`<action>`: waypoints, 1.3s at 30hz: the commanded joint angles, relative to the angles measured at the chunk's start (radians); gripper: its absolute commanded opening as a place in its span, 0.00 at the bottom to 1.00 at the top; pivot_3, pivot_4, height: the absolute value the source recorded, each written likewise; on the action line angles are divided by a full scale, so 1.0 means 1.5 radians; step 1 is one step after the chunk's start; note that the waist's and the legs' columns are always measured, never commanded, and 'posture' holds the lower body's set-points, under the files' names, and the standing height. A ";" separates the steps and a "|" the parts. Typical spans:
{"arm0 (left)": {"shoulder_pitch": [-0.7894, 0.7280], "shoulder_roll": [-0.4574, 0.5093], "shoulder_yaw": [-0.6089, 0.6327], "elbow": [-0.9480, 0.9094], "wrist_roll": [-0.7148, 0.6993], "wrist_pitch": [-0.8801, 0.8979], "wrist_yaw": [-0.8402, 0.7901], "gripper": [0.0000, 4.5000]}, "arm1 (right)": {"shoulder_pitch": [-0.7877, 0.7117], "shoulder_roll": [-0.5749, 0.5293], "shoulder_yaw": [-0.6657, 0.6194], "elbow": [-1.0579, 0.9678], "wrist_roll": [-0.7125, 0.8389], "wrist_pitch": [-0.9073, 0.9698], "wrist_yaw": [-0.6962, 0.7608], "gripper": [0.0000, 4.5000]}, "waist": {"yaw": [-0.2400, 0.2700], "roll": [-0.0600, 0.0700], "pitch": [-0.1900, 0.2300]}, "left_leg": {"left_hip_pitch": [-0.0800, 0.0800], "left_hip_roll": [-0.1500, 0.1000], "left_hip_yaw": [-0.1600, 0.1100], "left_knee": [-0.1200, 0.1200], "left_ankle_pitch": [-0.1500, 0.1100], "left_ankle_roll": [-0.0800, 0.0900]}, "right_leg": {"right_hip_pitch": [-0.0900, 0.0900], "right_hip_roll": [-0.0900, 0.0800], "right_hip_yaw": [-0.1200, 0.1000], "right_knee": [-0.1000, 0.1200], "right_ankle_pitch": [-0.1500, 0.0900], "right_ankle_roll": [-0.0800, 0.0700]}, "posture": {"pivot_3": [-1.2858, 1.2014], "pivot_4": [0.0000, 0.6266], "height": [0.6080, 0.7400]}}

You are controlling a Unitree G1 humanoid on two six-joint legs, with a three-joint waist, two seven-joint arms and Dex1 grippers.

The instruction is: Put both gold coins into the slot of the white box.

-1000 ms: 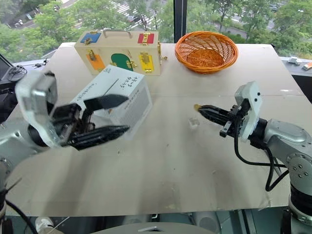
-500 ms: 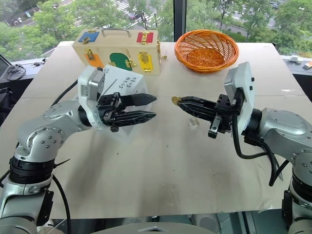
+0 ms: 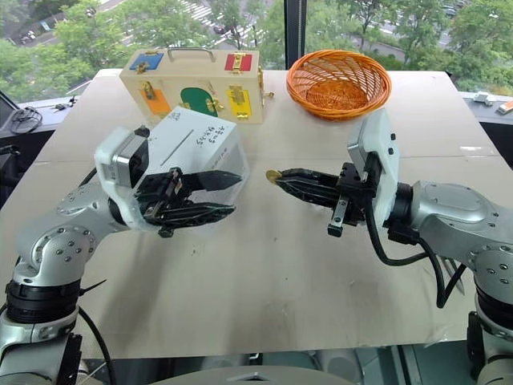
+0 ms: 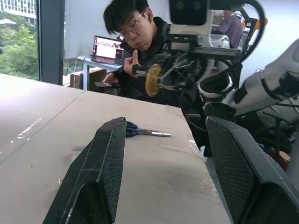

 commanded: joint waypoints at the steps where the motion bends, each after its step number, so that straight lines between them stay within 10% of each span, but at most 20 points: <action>1: 0.011 0.010 0.024 -0.040 -0.016 -0.003 -0.010 0.61 | -0.012 -0.005 0.005 -0.014 0.002 -0.021 0.013 0.00 | 0.001 0.000 0.000 | 0.000 0.000 0.000 0.000 0.000 0.000 | 0.000 0.000 0.000 0.000 0.000 0.000 | 0.52 0.24 1.00; 15: -0.069 -0.031 -0.028 -0.070 -0.031 0.064 0.098 0.61 | -0.018 0.007 0.054 -0.013 0.004 -0.040 0.050 0.00 | 0.001 -0.001 0.000 | 0.000 0.000 -0.001 0.001 0.000 0.000 | 0.000 0.000 -0.001 0.000 0.000 0.000 | 0.52 0.24 1.00; 21: -0.070 -0.036 -0.027 -0.074 -0.035 0.072 0.105 0.16 | -0.009 -0.004 0.048 -0.015 0.009 -0.049 0.056 0.00 | 0.001 -0.001 0.000 | 0.000 0.000 -0.001 0.001 0.000 0.000 | 0.000 0.000 0.000 0.000 0.000 0.000 | 0.52 0.24 1.00; 39: -0.068 -0.034 -0.037 -0.083 -0.036 0.089 0.107 0.16 | -0.032 -0.004 0.054 -0.001 0.010 -0.047 0.062 0.00 | 0.001 -0.001 0.000 | 0.000 0.000 -0.001 0.001 0.000 0.000 | 0.000 0.000 0.000 0.000 0.000 0.000 | 0.52 0.24 1.00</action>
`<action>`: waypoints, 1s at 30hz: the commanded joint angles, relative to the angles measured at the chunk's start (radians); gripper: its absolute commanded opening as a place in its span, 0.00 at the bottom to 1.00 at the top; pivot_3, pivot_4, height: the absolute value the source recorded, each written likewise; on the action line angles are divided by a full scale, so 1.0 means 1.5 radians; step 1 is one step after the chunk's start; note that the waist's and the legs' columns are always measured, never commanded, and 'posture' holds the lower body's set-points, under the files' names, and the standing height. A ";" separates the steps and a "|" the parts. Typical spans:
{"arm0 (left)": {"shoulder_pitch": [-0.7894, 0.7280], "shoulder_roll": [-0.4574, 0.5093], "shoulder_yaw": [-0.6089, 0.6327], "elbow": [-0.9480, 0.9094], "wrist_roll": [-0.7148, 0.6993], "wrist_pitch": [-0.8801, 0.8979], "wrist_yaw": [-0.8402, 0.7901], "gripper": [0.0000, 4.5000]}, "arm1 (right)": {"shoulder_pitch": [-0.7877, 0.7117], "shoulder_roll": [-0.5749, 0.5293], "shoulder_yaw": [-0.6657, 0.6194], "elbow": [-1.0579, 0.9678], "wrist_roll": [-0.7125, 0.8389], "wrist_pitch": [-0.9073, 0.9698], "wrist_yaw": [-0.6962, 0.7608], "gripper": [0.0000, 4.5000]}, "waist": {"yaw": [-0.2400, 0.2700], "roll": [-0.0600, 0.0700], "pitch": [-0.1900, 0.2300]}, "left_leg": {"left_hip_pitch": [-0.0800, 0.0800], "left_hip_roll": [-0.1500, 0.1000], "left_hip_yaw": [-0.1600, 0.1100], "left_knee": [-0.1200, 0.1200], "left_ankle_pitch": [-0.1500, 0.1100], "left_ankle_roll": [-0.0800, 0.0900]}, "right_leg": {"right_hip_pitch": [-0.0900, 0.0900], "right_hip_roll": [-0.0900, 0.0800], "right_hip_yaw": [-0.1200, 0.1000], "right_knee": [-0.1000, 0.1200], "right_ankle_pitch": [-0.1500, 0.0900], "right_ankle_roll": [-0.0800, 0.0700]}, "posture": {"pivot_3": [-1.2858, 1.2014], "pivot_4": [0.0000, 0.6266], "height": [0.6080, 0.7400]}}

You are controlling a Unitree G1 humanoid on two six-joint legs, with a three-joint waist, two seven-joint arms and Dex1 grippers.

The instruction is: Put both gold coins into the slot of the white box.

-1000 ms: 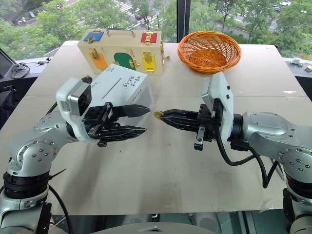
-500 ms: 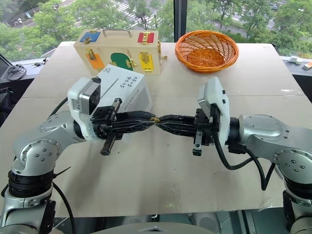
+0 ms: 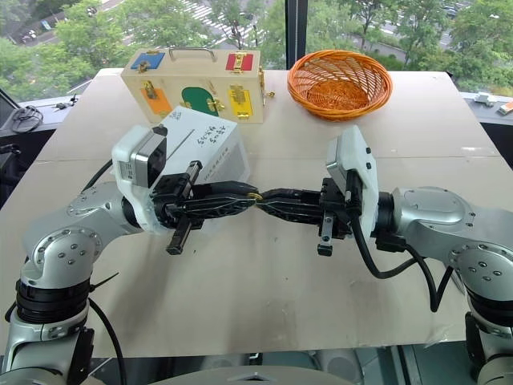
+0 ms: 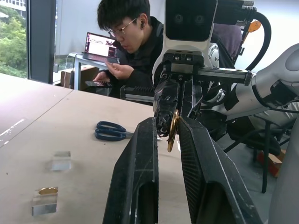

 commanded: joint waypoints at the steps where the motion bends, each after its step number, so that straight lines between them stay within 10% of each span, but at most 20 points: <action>1: -0.003 0.008 -0.005 -0.028 -0.007 0.008 0.001 0.16 | -0.021 -0.003 -0.012 -0.008 0.013 -0.016 0.007 0.00 | 0.000 0.000 0.000 | 0.000 0.000 0.000 0.000 0.000 0.000 | 0.000 0.000 0.000 0.000 0.000 0.000 | 0.52 0.24 1.00; 30: 0.011 0.024 -0.004 -0.043 -0.022 0.035 0.007 0.16 | -0.019 -0.020 -0.018 -0.009 0.014 -0.019 0.013 0.00 | 0.000 0.000 0.000 | 0.000 0.000 0.000 0.000 0.000 0.000 | 0.000 0.000 0.000 0.000 0.000 0.000 | 0.52 0.24 1.00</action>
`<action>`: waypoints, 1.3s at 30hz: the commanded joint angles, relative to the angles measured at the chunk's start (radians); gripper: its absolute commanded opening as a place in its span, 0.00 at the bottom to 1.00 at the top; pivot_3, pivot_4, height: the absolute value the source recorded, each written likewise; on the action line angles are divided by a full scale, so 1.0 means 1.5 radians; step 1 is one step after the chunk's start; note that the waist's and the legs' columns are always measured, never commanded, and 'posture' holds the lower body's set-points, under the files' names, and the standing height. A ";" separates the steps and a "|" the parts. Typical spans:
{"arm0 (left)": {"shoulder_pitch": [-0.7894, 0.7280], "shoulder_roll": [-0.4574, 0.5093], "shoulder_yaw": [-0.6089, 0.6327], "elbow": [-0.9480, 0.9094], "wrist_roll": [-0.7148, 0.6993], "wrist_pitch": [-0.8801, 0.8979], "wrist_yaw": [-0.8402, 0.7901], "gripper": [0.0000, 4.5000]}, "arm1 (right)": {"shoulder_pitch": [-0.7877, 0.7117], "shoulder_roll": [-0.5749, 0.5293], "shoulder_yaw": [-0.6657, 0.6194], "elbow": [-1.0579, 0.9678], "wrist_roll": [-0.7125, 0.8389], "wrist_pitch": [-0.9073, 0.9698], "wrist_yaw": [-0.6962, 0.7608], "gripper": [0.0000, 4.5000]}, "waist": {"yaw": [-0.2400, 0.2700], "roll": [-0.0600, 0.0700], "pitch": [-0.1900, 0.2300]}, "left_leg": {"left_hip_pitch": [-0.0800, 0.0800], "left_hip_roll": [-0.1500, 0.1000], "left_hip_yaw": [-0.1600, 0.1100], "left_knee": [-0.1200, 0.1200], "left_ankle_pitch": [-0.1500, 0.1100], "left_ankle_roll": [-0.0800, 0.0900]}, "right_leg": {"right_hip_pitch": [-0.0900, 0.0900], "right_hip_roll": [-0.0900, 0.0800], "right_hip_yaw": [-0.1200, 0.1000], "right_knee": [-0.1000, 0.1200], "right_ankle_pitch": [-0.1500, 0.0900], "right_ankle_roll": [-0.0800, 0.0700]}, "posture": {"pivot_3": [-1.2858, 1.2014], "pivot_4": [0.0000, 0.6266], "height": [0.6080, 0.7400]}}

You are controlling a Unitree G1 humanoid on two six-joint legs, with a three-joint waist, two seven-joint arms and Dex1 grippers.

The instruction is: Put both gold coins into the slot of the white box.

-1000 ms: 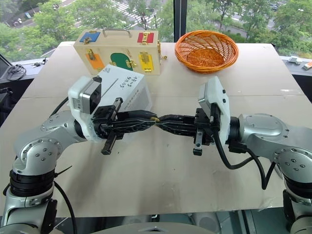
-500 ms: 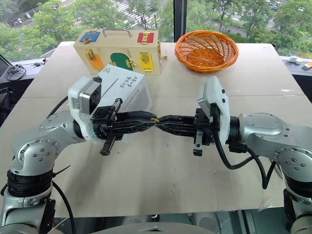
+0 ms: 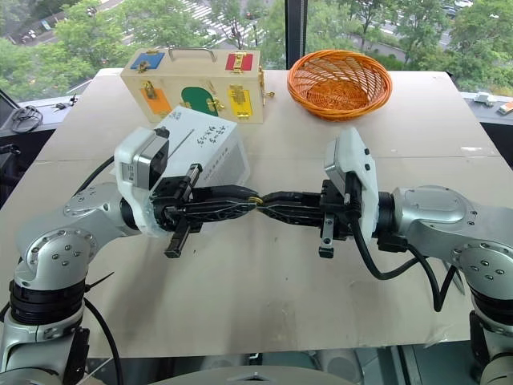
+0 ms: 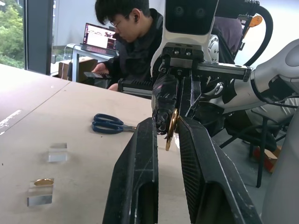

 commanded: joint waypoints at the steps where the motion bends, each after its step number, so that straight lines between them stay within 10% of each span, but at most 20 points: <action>1: 0.004 0.008 -0.007 -0.023 -0.009 0.008 -0.002 0.16 | -0.012 -0.002 -0.024 -0.010 0.011 -0.022 0.003 0.00 | 0.000 0.000 0.000 | 0.000 0.000 0.000 0.000 0.000 0.000 | 0.000 0.000 0.000 0.000 0.000 0.000 | 0.52 0.24 1.00; 39: -0.003 0.004 -0.007 -0.015 -0.008 0.014 0.000 0.16 | 0.005 -0.015 -0.021 -0.019 0.020 -0.029 0.013 0.00 | 0.000 0.000 0.000 | 0.000 0.000 0.000 0.000 0.000 0.000 | 0.000 0.000 0.000 0.000 0.000 0.000 | 0.52 0.24 1.00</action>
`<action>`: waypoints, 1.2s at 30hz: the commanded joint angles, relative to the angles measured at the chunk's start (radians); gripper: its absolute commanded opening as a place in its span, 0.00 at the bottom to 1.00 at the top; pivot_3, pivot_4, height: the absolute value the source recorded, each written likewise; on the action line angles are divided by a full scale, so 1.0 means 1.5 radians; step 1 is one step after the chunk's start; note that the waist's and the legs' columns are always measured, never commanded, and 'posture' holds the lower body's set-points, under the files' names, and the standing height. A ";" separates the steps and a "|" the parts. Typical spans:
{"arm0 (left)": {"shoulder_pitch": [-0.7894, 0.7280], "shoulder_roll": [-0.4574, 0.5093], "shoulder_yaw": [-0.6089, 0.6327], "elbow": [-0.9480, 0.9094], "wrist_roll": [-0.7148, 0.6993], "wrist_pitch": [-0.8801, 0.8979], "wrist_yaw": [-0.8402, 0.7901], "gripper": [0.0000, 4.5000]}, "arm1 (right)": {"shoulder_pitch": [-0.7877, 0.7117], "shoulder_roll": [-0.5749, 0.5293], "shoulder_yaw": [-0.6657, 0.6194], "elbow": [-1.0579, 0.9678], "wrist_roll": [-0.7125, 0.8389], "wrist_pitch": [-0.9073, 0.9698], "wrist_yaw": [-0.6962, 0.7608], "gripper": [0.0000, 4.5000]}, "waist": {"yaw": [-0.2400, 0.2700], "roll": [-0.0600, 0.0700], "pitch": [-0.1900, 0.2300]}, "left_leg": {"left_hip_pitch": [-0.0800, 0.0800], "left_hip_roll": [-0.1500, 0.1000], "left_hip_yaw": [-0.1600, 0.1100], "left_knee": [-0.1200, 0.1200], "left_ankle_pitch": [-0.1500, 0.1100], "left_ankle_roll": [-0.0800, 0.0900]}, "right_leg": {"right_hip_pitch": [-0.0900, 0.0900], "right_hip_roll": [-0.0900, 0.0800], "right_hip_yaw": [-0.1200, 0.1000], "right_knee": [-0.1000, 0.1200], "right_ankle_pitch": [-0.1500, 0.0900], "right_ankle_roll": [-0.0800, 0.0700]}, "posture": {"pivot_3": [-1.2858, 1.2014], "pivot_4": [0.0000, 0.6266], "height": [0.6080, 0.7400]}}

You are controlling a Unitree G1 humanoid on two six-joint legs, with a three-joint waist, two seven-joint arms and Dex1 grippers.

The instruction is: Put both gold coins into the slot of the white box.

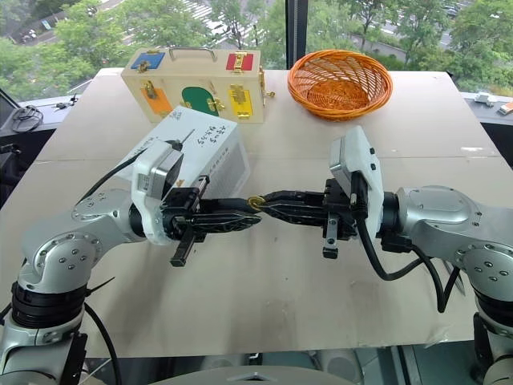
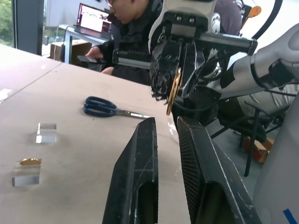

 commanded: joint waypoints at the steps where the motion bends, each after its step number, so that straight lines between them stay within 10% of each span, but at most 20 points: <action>1: -0.017 0.000 0.020 -0.011 -0.023 0.001 0.012 0.16 | -0.002 -0.005 -0.015 -0.018 0.013 -0.013 0.006 0.00 | 0.000 0.000 0.000 | 0.000 0.000 0.000 0.000 0.000 0.000 | 0.000 0.000 0.000 0.000 0.000 0.000 | 0.52 0.24 1.00; 36: -0.043 -0.001 0.038 0.005 -0.075 0.016 0.042 0.00 | 0.019 -0.012 -0.009 -0.016 0.017 -0.019 -0.001 0.00 | 0.000 0.000 0.000 | 0.000 0.000 0.000 0.000 0.000 0.000 | 0.000 0.000 0.000 0.000 0.000 0.000 | 0.52 0.24 1.00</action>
